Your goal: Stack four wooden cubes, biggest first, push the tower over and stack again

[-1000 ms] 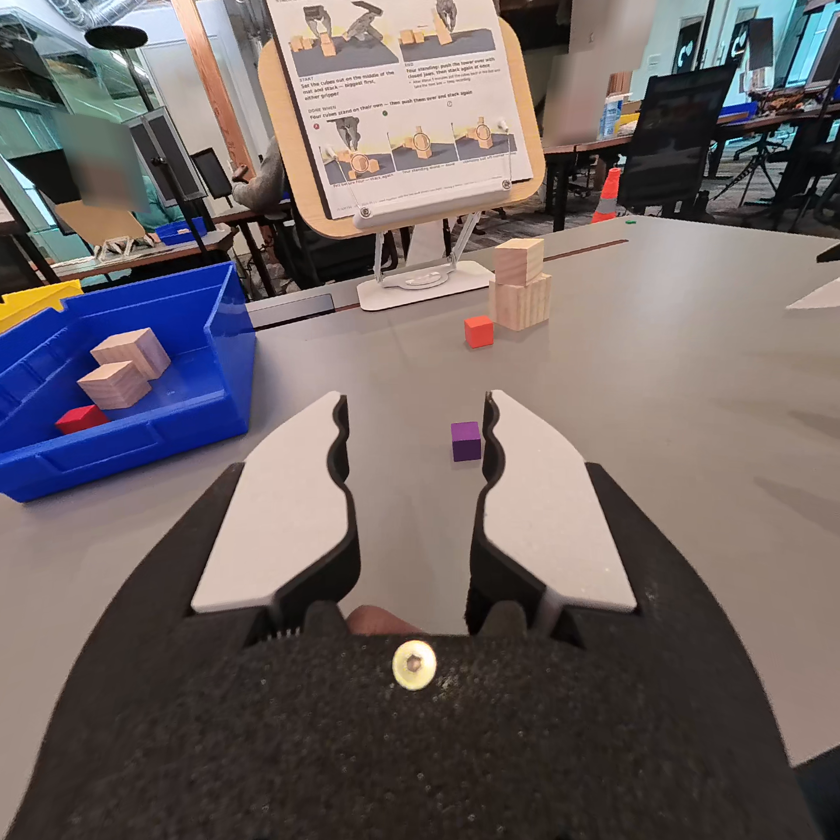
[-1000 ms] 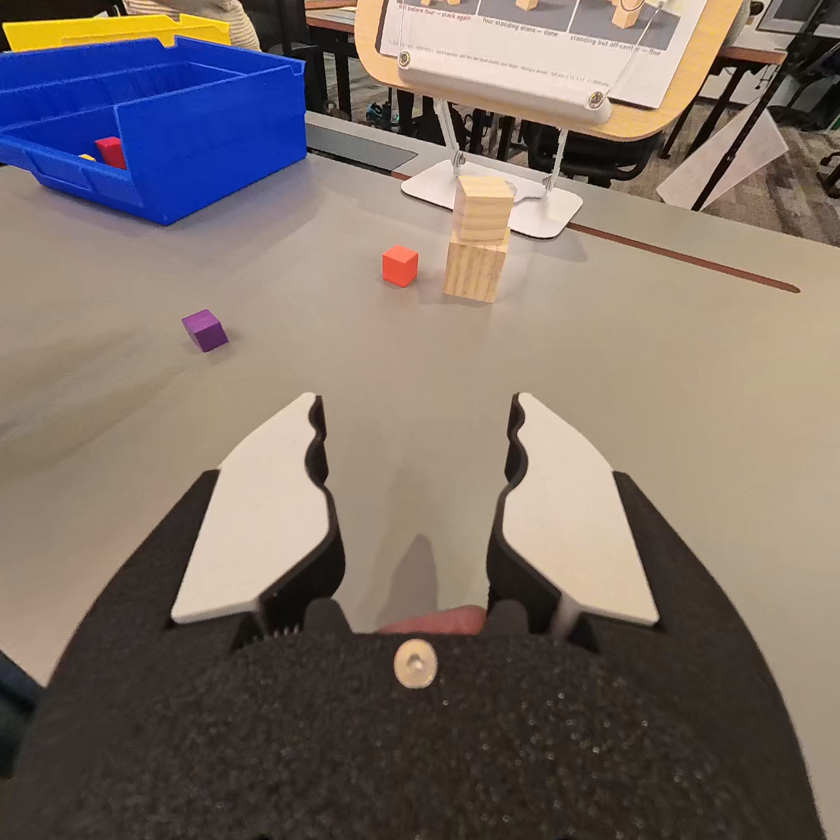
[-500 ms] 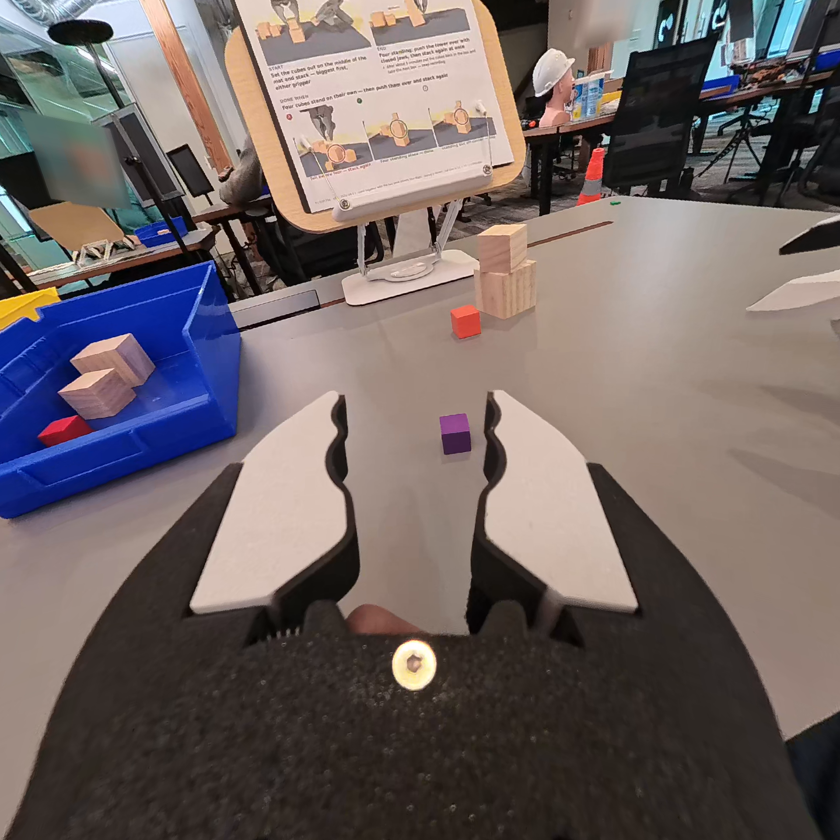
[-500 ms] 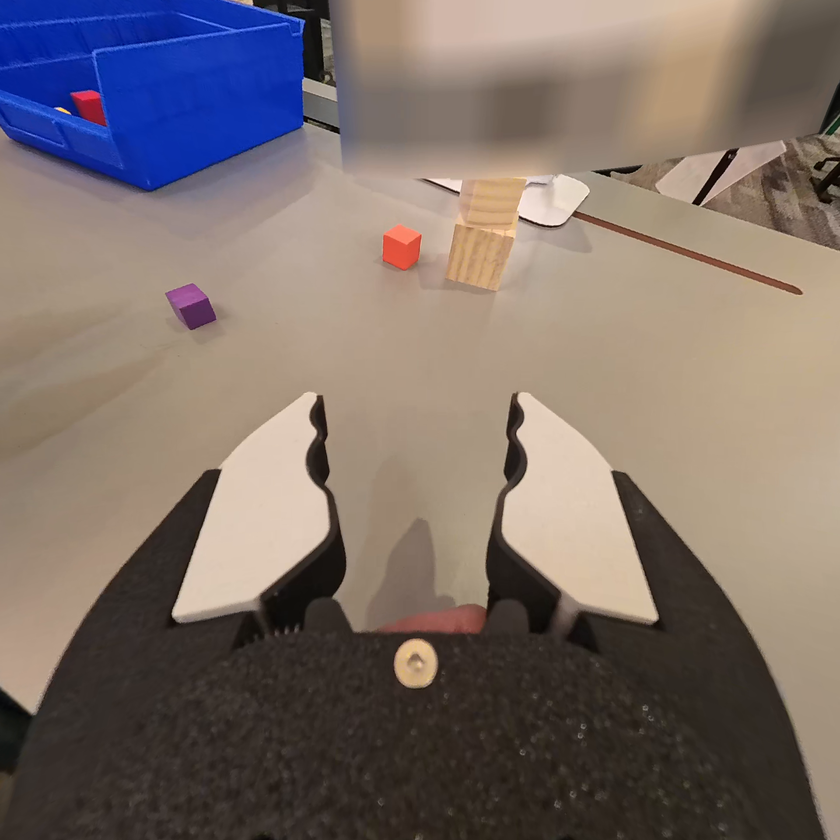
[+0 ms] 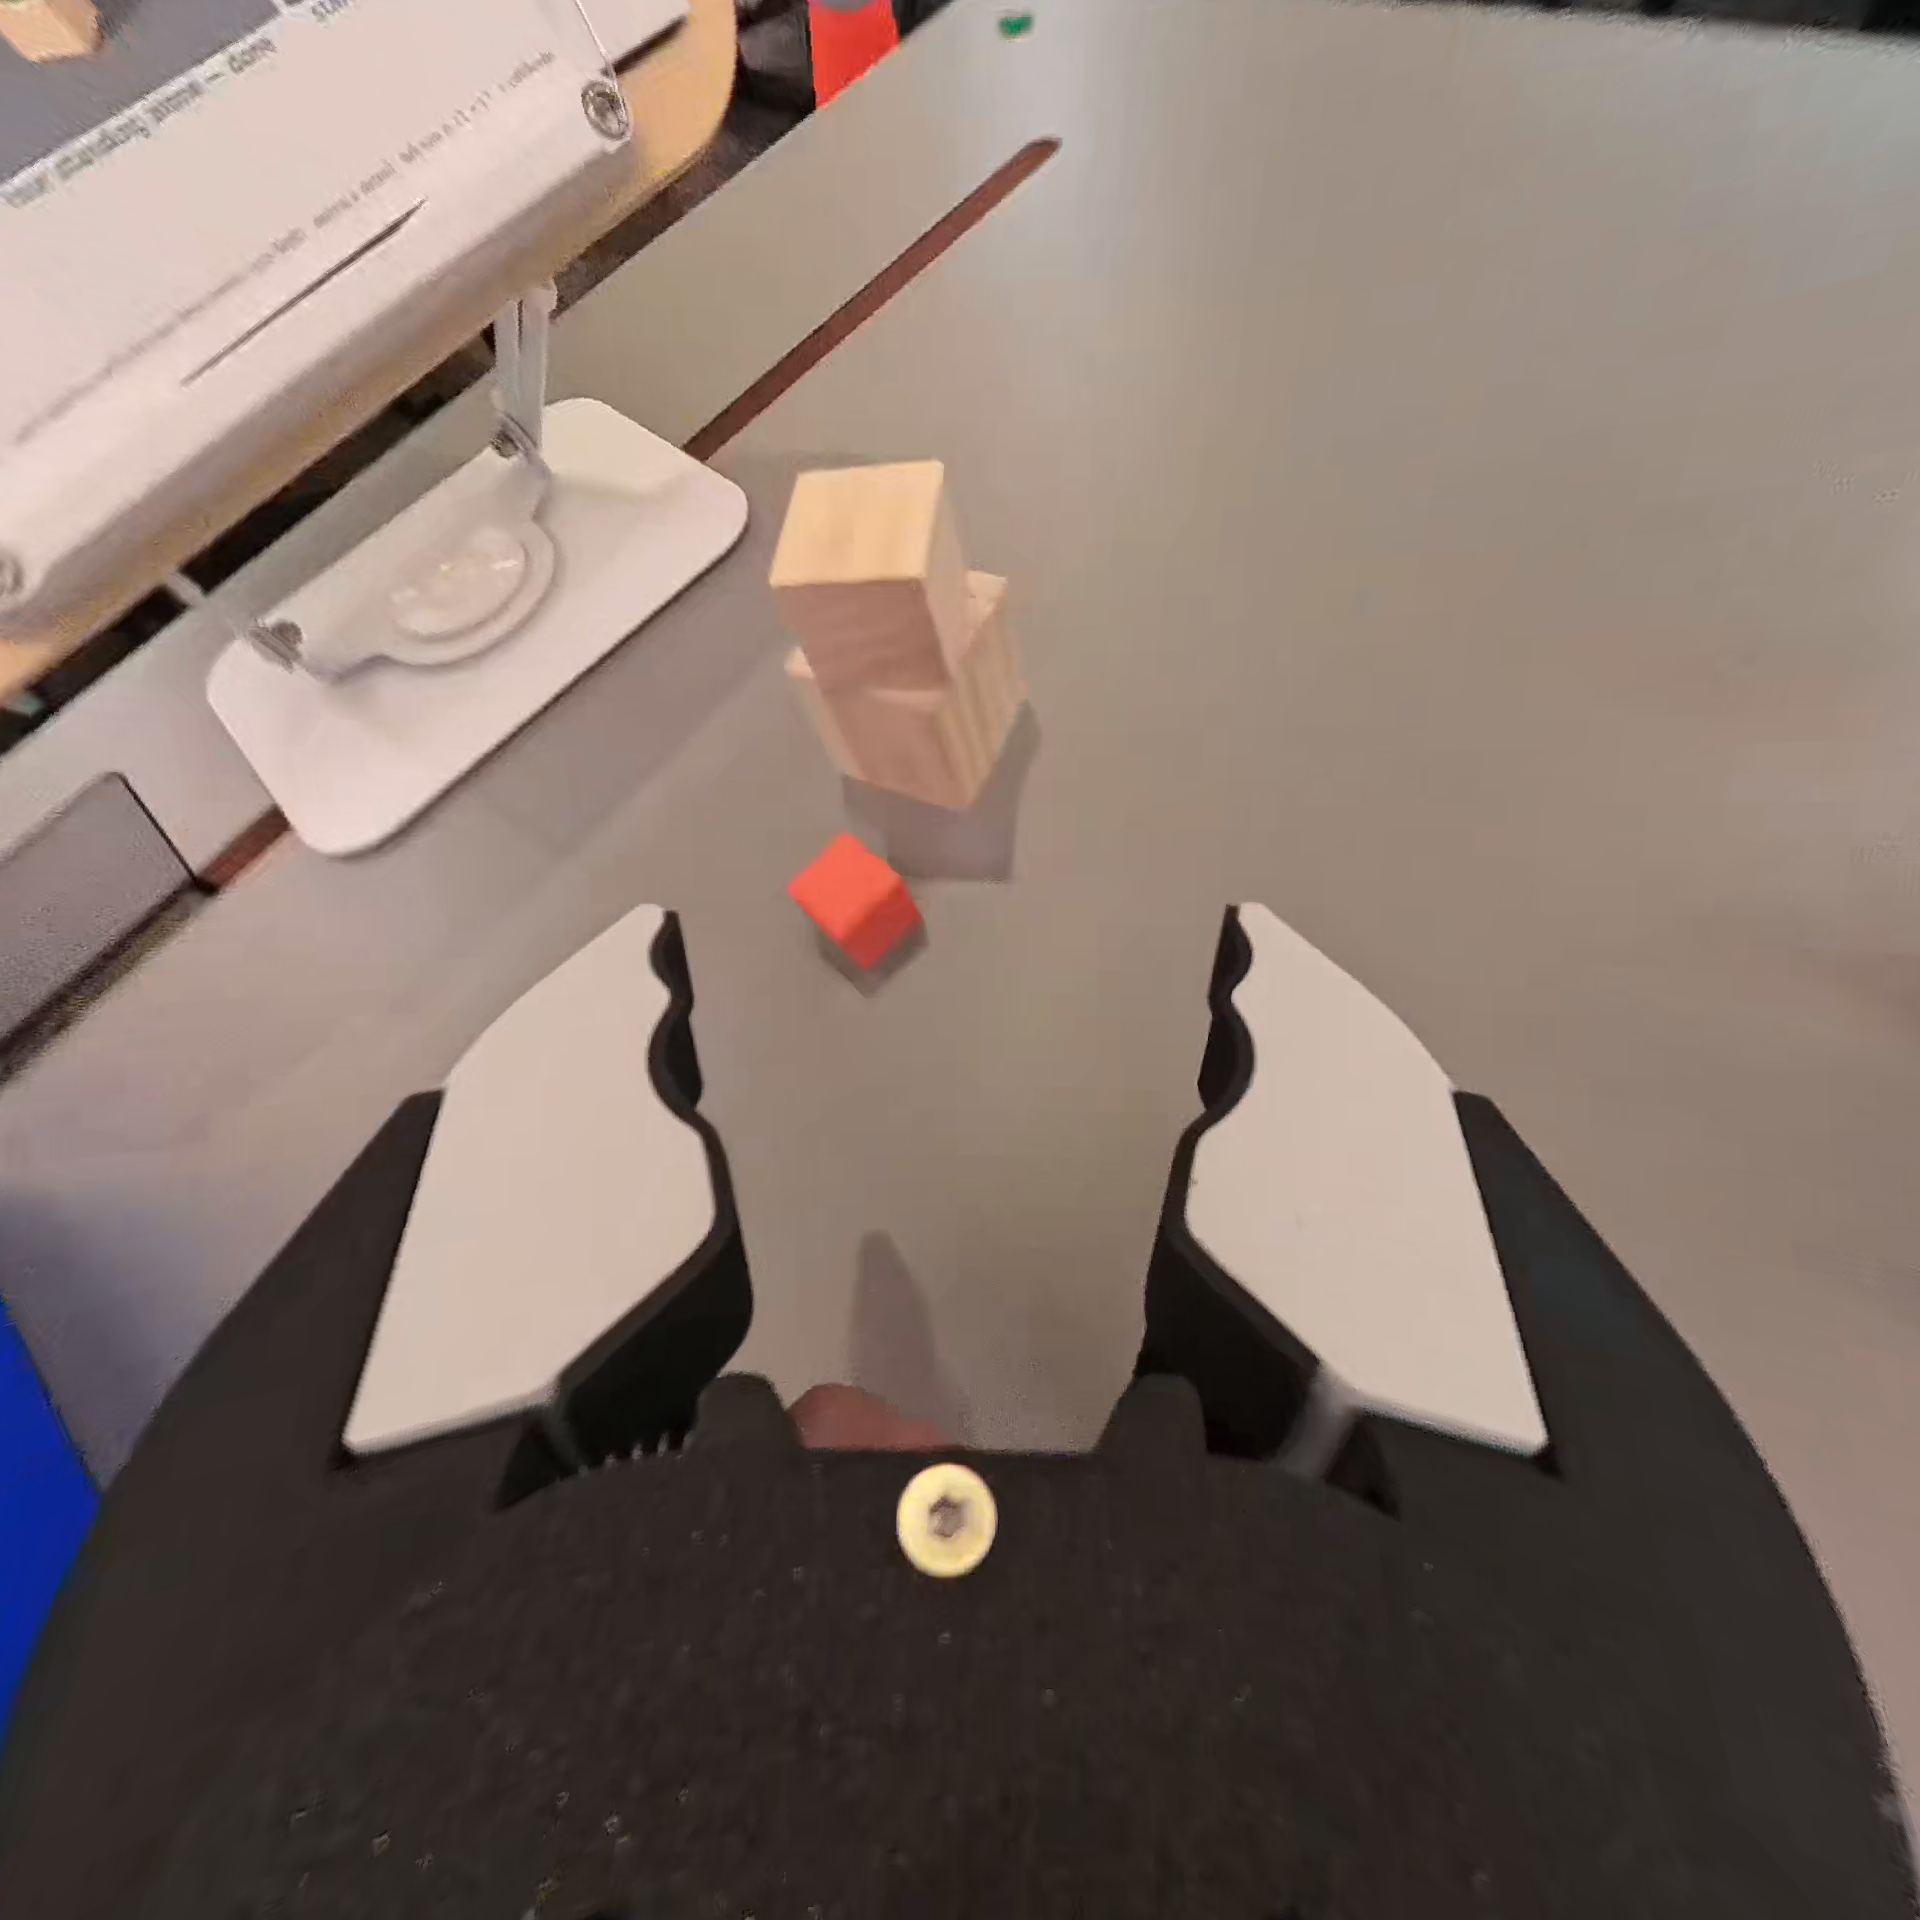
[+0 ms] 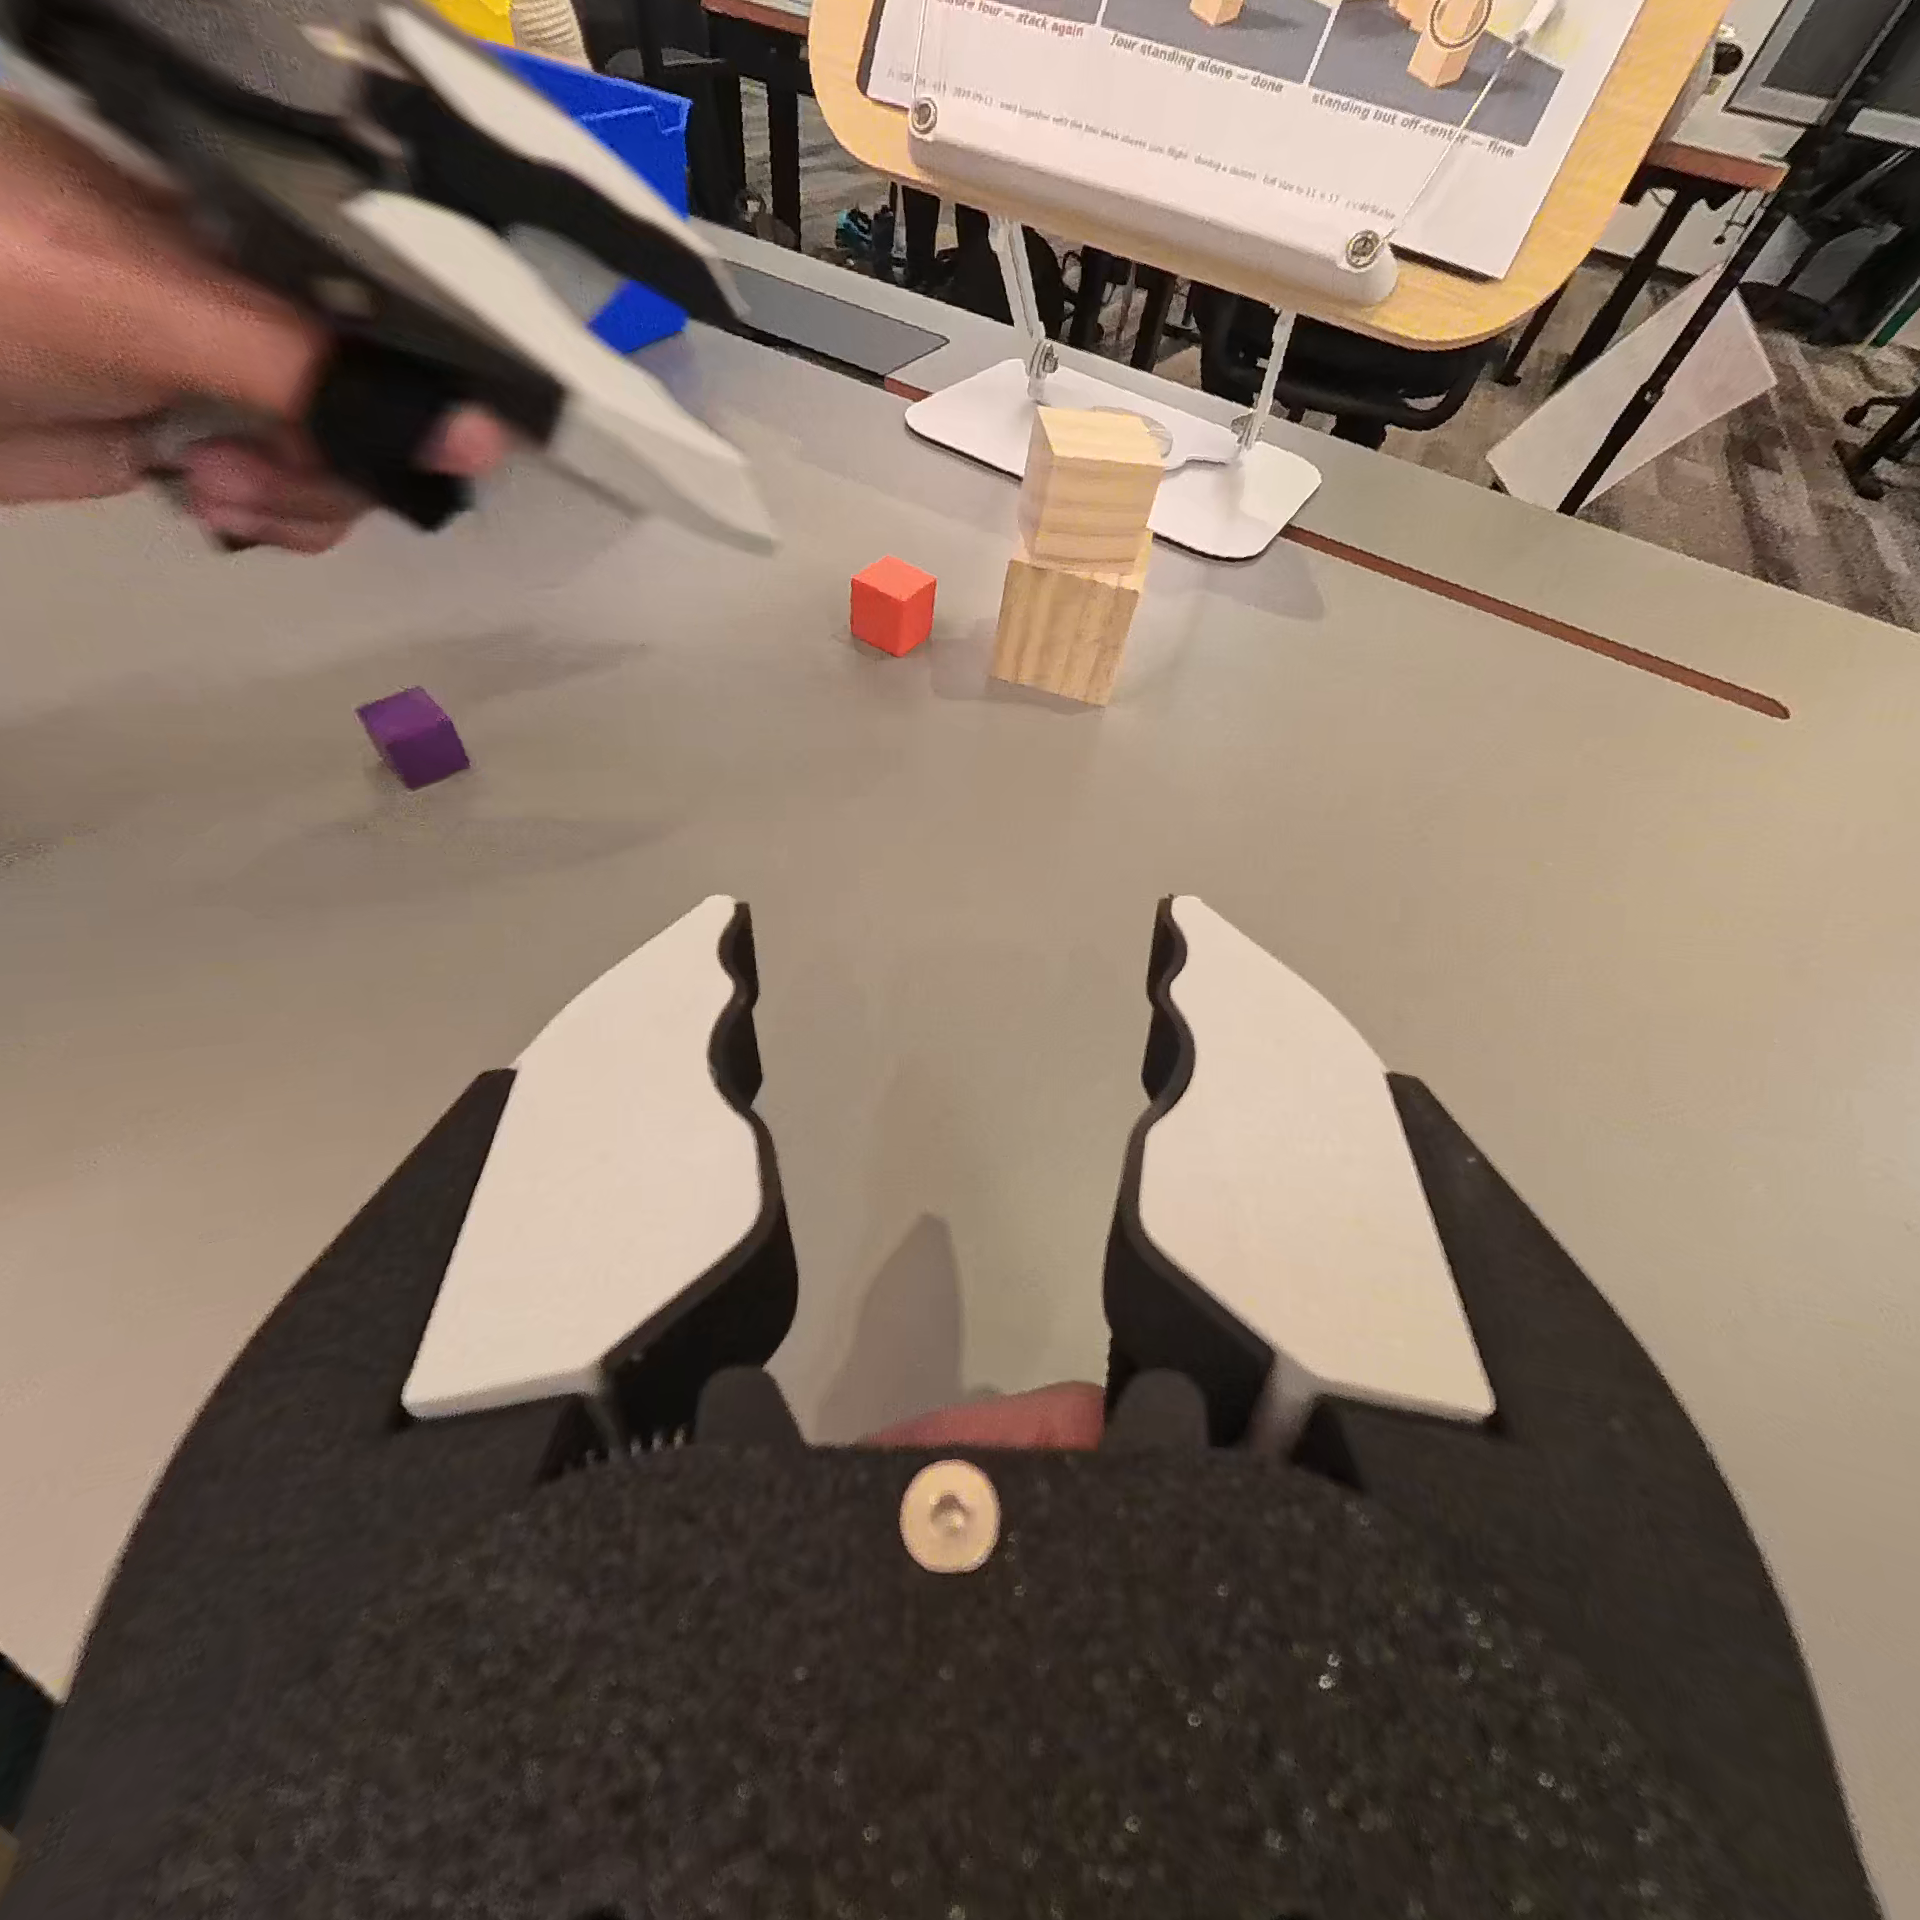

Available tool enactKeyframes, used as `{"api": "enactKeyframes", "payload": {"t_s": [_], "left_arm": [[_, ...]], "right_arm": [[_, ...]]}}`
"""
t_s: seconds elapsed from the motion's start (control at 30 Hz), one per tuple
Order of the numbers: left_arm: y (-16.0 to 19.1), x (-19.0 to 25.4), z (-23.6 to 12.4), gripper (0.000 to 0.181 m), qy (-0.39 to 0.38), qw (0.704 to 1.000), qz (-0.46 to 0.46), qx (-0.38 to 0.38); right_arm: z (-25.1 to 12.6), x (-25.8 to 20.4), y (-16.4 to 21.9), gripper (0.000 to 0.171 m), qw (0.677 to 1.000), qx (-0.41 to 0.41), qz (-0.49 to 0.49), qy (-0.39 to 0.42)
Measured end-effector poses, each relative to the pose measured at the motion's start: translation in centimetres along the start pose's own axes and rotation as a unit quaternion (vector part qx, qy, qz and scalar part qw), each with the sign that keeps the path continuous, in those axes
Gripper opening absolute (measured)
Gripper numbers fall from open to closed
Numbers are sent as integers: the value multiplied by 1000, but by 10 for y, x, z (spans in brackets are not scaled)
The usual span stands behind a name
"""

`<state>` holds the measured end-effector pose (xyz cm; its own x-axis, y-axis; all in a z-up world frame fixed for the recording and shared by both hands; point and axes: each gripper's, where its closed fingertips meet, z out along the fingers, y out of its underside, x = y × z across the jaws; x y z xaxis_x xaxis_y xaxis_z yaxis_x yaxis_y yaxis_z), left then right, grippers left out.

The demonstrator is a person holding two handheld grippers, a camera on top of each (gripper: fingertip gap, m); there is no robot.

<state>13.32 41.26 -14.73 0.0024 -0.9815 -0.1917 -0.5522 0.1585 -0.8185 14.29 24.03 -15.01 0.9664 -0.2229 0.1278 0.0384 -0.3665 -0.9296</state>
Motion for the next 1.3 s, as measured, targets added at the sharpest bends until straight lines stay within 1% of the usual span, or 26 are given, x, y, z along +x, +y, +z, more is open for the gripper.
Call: {"api": "enactKeyframes", "payload": {"t_s": [0.07,0.1,0.17,0.23,0.27,0.3,0.33,0.37,0.47,0.6,0.67,0.83,0.93,1.03,1.07,1.1,1.2,1.3], "left_arm": [[-4,-7,34,105,19,999,2,-41],[-9,-7,49,106,31,998,-4,-53],[-21,-15,72,102,19,998,2,-61],[-28,-15,91,94,23,997,5,-77],[-30,-16,97,86,25,996,5,-82],[-31,-17,101,69,25,996,9,-89],[-33,-20,102,51,22,996,15,-88],[-35,-22,102,45,24,996,20,-81],[-35,-25,102,45,53,994,30,-92],[-47,-25,103,45,106,990,56,-74],[-52,-25,104,45,127,988,53,-67],[-43,-27,110,45,140,986,54,-70],[-38,-24,108,45,156,984,64,-55],[-41,-19,106,45,165,982,94,-25],[-42,-17,103,49,169,980,106,-13],[-43,-17,101,66,163,980,114,-10],[-38,-11,94,98,175,977,120,-33],[-31,-9,100,109,166,973,147,-57]], "right_arm": [[-1,4,2,72,1000,-1,1,3],[-1,6,3,72,1000,-1,3,4],[-2,11,6,71,1000,-4,8,7],[-3,16,9,71,1000,-7,16,9],[-4,19,11,71,1000,-8,21,11],[-5,22,13,71,1000,-9,25,12],[-5,24,14,70,999,-9,30,12],[-6,25,15,70,999,-9,34,12],[-8,30,18,69,999,-11,38,15],[-7,33,19,69,999,-13,44,14],[-6,34,19,68,999,-12,44,13],[-1,31,19,66,999,-17,44,3],[4,29,22,66,999,-22,43,-4],[8,25,27,66,998,-31,44,-10],[9,25,28,66,998,-33,43,-12],[9,25,29,66,998,-35,42,-12],[10,25,31,66,998,-38,42,-14],[12,26,36,66,998,-44,45,-15]]}}
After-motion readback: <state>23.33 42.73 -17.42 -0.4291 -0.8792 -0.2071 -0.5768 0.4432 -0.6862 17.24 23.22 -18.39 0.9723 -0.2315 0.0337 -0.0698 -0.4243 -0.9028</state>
